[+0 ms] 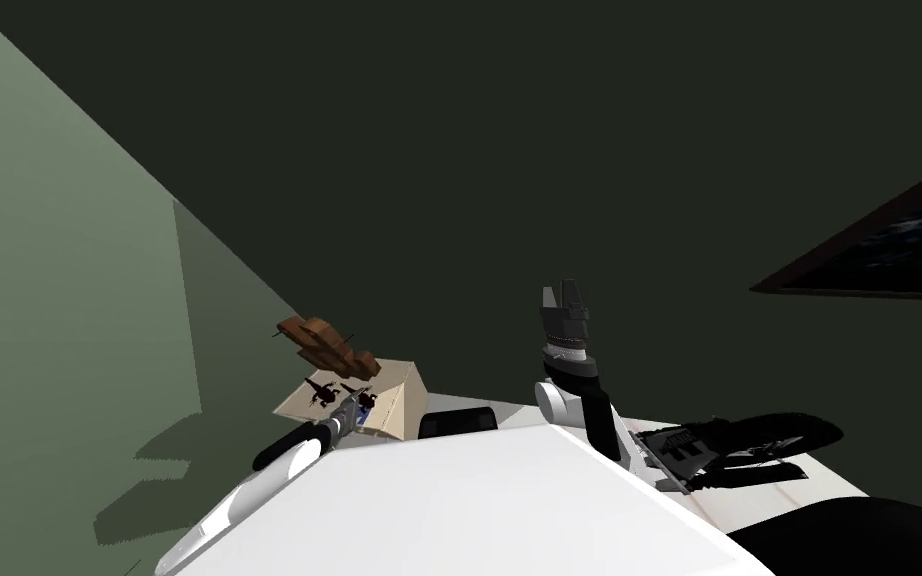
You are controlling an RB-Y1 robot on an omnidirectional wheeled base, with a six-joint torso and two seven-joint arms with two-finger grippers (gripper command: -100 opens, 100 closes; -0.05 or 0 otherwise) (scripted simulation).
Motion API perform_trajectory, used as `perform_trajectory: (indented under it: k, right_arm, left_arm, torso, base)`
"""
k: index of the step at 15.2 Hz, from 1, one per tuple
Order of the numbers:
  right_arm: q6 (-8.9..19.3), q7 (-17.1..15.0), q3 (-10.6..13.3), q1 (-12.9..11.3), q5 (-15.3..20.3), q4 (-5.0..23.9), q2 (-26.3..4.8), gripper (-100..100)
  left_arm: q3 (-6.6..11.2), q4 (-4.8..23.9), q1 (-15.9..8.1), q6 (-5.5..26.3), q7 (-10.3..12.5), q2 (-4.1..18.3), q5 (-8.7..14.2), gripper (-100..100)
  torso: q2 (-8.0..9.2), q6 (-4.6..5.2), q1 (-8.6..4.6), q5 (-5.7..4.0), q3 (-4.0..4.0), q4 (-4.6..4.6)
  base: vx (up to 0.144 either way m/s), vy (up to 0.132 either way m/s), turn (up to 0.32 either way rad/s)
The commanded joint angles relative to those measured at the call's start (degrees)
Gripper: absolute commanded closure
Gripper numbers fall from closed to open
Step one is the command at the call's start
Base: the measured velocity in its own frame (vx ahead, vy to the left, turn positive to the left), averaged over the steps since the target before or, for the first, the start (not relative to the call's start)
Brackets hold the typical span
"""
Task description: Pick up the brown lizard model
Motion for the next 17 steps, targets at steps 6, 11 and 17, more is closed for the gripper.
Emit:
perform_trajectory:
  k: [6, 11, 17]
  right_arm:
    - [0.0, 0.0, 0.0, 0.0, 0.0, 0.0, 0.0, 0]
    - [0.0, 0.0, 0.0, 0.0, 0.0, 0.0, 0.0, 0]
    - [0.0, 0.0, 0.0, 0.0, 0.0, 0.0, 0.0, 0]
  left_arm:
    - [-1.16, 6.3, -1.4, 4.5, -1.4, 2.6, 5.2, -100]
    - [-2.07, 13.3, -2.5, 10.6, -2.9, 5.6, 11.2, -100]
    - [-2.59, 17.7, -3.2, 14.2, -3.7, 7.3, 14.7, -100]
  torso:
    - [-0.04, 0.04, 0.02, 0.0, -0.02, 0.0]
    - [-0.04, 0.02, 0.08, 0.01, -0.02, -0.01]
    - [-0.03, 0.04, 0.03, 0.0, -0.02, 0.0]
  base:
    - [0.023, 0.019, -0.184]
    - [0.024, 0.028, -0.258]
    - [0.019, 0.027, -0.192]
